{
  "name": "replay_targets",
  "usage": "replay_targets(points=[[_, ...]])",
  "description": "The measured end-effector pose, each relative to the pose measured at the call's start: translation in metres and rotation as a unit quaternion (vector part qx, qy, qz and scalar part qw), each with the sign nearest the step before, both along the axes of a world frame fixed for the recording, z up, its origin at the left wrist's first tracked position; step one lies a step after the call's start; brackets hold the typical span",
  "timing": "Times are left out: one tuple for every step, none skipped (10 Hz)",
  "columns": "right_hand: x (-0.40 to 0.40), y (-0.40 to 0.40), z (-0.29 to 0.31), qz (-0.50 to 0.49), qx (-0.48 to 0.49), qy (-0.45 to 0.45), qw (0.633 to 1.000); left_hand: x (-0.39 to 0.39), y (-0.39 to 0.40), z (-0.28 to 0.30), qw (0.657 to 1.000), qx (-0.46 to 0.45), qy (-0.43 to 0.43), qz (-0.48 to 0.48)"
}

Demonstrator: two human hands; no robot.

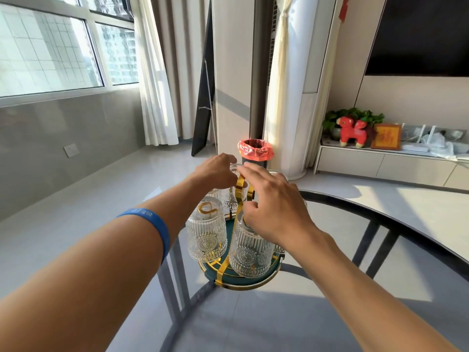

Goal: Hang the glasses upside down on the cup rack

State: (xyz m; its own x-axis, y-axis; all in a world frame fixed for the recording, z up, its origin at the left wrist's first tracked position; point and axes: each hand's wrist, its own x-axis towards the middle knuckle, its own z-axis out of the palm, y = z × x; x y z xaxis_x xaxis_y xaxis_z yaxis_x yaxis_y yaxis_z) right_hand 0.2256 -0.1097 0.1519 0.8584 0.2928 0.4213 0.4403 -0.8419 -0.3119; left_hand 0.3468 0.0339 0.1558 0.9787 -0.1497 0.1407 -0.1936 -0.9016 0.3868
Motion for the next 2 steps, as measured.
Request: replay_targets(points=[[0.006,-0.002,0.020,0.016,-0.045,0.026,0.999,-0.020,0.003,0.010,0.997,-0.069,-0.019,0.004],[-0.001,-0.011,0.039,0.017,-0.040,0.078,0.996,-0.048,0.008,0.032,0.983,-0.158,-0.080,0.037]])
